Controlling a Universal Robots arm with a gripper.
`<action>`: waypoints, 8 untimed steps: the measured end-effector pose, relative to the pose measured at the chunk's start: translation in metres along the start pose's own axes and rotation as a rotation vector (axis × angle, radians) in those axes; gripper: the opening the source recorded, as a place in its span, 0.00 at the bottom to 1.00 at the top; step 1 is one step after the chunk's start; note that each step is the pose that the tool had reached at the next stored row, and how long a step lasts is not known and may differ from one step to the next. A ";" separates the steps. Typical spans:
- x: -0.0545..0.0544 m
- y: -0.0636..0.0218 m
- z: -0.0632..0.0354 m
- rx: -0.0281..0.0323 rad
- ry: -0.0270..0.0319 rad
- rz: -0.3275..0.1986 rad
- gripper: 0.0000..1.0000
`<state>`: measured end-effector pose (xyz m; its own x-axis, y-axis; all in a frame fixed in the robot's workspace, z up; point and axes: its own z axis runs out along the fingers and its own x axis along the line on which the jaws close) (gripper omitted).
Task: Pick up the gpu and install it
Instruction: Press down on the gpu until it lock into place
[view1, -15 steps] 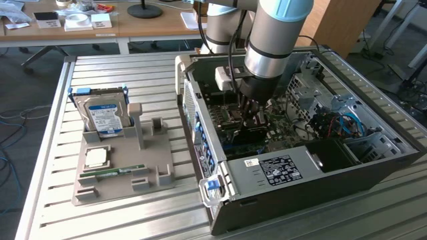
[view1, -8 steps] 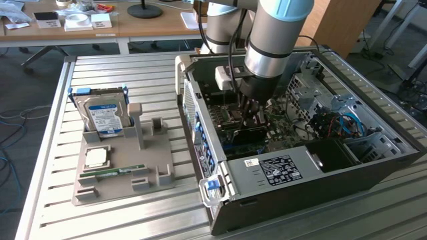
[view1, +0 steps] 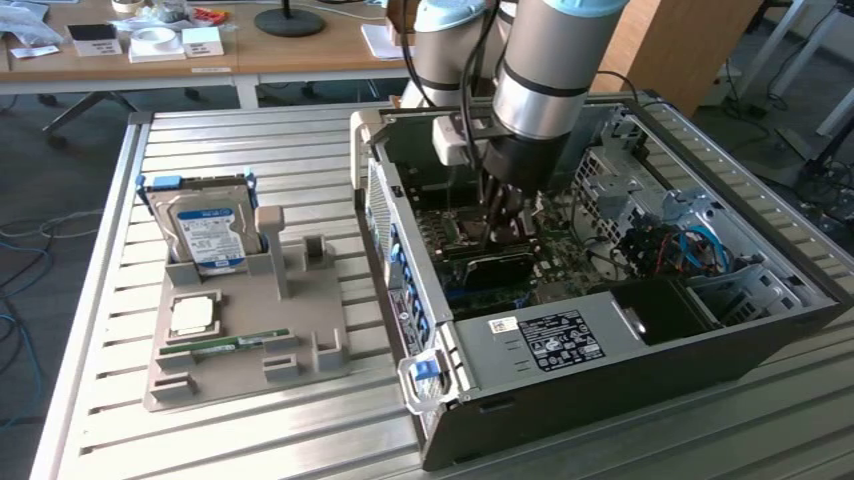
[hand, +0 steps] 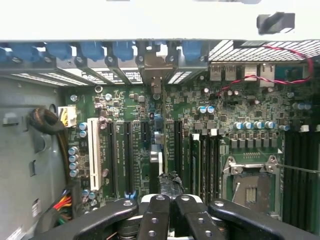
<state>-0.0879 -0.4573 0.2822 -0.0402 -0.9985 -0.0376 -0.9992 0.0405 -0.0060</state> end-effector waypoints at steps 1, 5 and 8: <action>0.000 0.0000 -0.0025 0.0000 0.0003 0.000 0.11; -0.001 -0.0001 -0.0137 0.0002 0.0026 0.000 0.11; -0.001 -0.0001 -0.0236 0.0003 0.0054 0.000 0.11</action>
<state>-0.0879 -0.4571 0.3058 -0.0402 -0.9987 -0.0322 -0.9992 0.0404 -0.0063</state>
